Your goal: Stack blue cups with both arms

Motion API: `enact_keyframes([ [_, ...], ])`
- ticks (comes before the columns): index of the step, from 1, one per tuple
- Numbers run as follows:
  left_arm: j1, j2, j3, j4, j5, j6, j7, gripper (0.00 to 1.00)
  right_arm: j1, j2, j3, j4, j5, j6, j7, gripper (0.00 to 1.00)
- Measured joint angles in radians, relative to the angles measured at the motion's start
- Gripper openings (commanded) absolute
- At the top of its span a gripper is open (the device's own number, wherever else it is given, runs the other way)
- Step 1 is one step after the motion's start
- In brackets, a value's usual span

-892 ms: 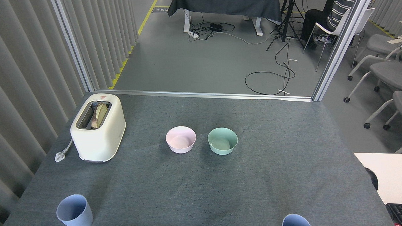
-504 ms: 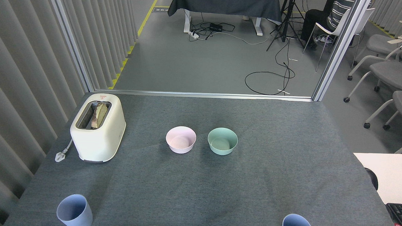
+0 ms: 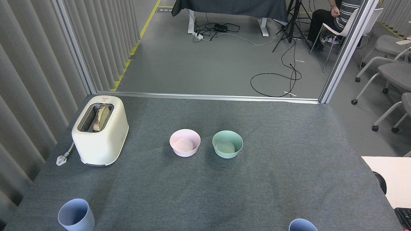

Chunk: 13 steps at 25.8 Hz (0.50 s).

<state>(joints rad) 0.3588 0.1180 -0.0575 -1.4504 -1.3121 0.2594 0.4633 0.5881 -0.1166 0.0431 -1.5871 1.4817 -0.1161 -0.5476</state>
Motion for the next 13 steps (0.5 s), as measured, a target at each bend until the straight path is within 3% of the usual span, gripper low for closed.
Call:
enact_keyframes([
  [13, -0.114, 0.013, 0.001, 0.12, 0.078, 0.002, -0.001, 1.0, 0.002, 0.001, 0.004, 0.001, 0.003, 0.001, 0.0, 1.0],
])
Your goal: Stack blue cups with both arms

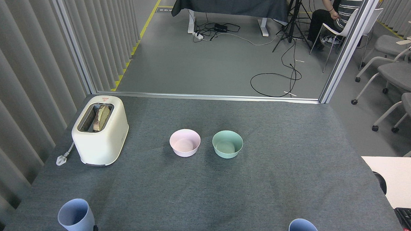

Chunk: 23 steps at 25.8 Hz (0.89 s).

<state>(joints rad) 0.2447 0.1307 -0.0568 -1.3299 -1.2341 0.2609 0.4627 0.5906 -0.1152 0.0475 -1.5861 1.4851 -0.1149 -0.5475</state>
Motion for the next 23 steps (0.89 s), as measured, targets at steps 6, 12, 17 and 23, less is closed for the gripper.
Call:
enact_keyframes([
  [6, -0.047, 0.001, 0.0, 0.049, 0.001, -0.002, 0.0, 1.0, 0.003, 0.0, 0.004, 0.0, 0.001, 0.0, 0.0, 1.0],
  [12, -0.096, 0.008, 0.0, 0.098, 0.002, -0.007, 0.0, 1.0, 0.006, 0.001, 0.005, 0.001, 0.003, 0.0, 0.001, 1.0],
  [17, -0.124, 0.016, 0.0, 0.136, 0.002, -0.008, -0.002, 0.79, 0.006, 0.001, 0.006, 0.001, 0.02, 0.0, 0.005, 1.0],
  [23, -0.126, 0.018, 0.0, 0.139, 0.0, -0.014, 0.002, 0.52, 0.006, 0.002, 0.007, 0.002, 0.028, 0.003, 0.001, 1.0],
])
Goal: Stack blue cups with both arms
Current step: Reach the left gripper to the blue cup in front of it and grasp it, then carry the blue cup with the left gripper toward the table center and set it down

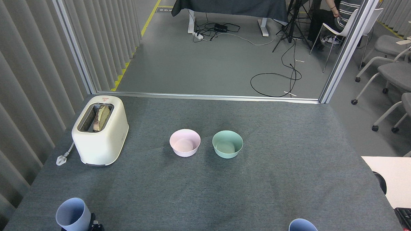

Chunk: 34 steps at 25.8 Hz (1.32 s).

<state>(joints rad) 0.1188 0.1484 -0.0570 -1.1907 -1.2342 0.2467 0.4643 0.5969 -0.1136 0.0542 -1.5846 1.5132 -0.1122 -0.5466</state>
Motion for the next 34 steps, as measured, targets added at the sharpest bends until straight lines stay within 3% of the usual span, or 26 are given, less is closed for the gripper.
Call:
enact_keyframes([
  [5, 0.029, 0.0, -0.017, -0.103, -0.01, -0.01, 0.007, 0.55, 0.0, 0.0, 0.002, 0.0, 0.001, 0.003, -0.001, 1.0],
  [6, 0.033, 0.0, -0.034, -0.128, -0.013, -0.013, 0.007, 0.59, 0.0, 0.0, 0.002, 0.0, 0.001, 0.004, -0.001, 1.0],
  [12, 0.026, -0.02, -0.252, -0.178, -0.061, -0.016, 0.007, 0.56, 0.002, 0.0, 0.003, 0.0, 0.001, 0.017, -0.001, 1.0],
  [16, -0.01, -0.104, -0.372, -0.106, -0.206, -0.003, 0.005, 0.56, 0.006, 0.001, 0.008, 0.0, 0.001, 0.025, -0.001, 1.0],
  [22, -0.089, -0.212, -0.435, 0.037, -0.331, 0.012, 0.003, 0.56, 0.008, 0.002, 0.014, 0.0, 0.001, 0.035, -0.004, 1.0],
  [31, -0.195, -0.228, -0.445, 0.168, -0.344, 0.016, 0.004, 0.58, 0.009, 0.002, 0.015, 0.0, 0.001, 0.039, -0.005, 1.0],
  [34, -0.199, -0.227, -0.445, 0.174, -0.341, 0.016, 0.005, 0.75, 0.009, 0.002, 0.015, 0.0, 0.001, 0.039, -0.006, 1.0],
])
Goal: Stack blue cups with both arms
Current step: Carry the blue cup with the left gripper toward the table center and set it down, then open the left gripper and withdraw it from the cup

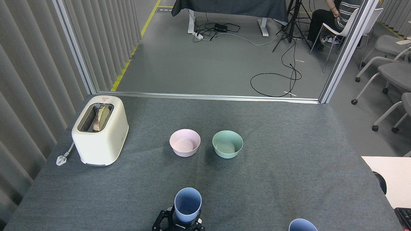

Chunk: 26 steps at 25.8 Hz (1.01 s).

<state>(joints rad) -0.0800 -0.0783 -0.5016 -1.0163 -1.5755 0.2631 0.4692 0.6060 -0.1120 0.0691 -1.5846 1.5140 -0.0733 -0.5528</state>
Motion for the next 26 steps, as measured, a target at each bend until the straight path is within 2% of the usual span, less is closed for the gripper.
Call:
enact_keyframes([
  [3, 0.0, -0.001, 0.0, 0.002, 0.006, 0.0, 0.0, 0.94, 0.0, 0.0, 0.0, 0.001, 0.0, 0.0, 0.0, 1.0],
  [7, 0.003, -0.003, -0.001, 0.003, 0.01, -0.007, -0.001, 0.99, 0.0, 0.0, 0.0, 0.001, 0.0, 0.0, 0.0, 1.0],
  [17, 0.048, 0.001, 0.002, -0.022, 0.013, -0.039, -0.003, 1.0, 0.0, 0.0, 0.0, 0.003, 0.0, 0.0, -0.001, 1.0],
  [21, 0.117, 0.006, 0.006, -0.098, 0.015, -0.044, -0.003, 1.0, 0.0, 0.0, 0.0, 0.005, 0.0, 0.0, -0.001, 1.0],
  [26, 0.238, 0.044, 0.025, -0.221, 0.014, -0.037, -0.003, 1.0, 0.002, 0.0, -0.002, 0.007, 0.0, -0.001, -0.001, 1.0],
])
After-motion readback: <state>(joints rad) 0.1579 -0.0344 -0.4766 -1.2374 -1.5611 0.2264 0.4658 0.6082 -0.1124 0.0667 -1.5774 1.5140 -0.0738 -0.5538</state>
